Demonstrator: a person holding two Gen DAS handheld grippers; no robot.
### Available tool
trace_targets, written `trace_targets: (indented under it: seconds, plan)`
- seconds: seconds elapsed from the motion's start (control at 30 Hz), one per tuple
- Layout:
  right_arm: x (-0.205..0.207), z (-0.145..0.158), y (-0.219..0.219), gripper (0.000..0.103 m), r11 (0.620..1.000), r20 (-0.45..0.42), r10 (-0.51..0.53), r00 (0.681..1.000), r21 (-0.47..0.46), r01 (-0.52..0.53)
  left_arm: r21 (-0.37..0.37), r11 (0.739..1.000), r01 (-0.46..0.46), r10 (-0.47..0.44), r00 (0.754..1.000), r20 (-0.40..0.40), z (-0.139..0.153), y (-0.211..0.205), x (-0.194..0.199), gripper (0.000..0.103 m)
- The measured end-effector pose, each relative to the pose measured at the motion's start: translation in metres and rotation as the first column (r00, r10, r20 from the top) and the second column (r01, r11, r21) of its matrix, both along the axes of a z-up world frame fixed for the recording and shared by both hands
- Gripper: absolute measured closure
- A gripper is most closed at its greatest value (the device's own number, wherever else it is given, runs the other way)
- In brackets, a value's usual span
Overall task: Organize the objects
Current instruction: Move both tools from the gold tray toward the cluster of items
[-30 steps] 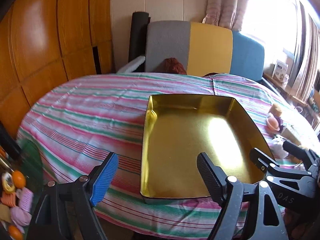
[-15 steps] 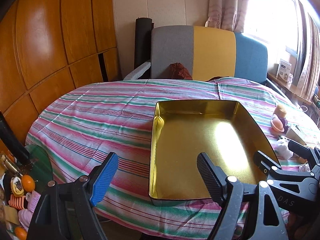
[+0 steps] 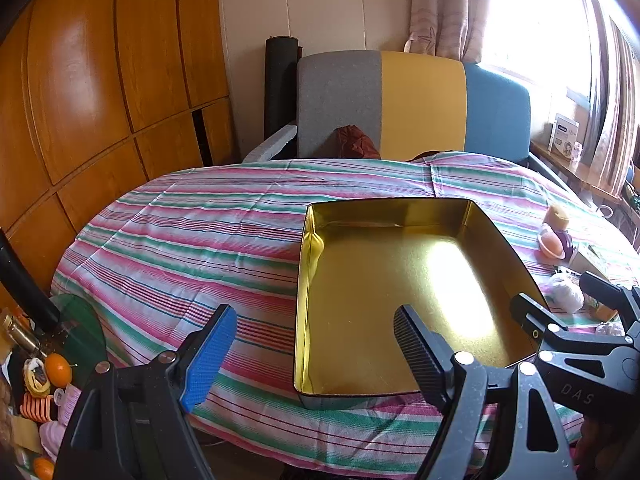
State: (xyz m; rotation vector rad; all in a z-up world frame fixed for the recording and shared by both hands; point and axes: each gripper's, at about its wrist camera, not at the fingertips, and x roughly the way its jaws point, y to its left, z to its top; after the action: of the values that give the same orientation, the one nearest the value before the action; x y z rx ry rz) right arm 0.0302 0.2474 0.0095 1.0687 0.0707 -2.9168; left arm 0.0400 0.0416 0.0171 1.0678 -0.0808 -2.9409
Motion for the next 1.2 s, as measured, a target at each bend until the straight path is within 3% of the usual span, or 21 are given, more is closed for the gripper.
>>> trace_targets:
  seconds: [0.3, 0.8, 1.03, 1.2]
  plan:
    - [0.003, 0.004, 0.018, 0.000, 1.000, -0.007, -0.023, 1.000, 0.011, 0.023, -0.014, 0.999, 0.029, -0.028, 1.000, 0.013, 0.000, 0.009, 0.000, 0.021]
    - [0.011, 0.023, 0.126, 0.000, 0.978, -0.012, -0.210, 0.978, 0.005, 0.210, -0.051, 0.994, 0.098, -0.096, 0.995, 0.032, 0.002, 0.036, -0.007, 0.021]
    - [0.023, 0.034, 0.198, 0.000, 0.937, -0.017, -0.348, 0.937, -0.002, 0.348, -0.045, 0.985, 0.164, -0.162, 0.986, 0.046, 0.002, 0.057, -0.013, 0.021]
    - [0.032, 0.036, 0.248, 0.000, 0.899, 0.013, -0.433, 0.901, -0.064, 0.433, -0.062, 0.977, 0.203, -0.200, 0.978, 0.054, 0.002, 0.074, -0.017, 0.021]
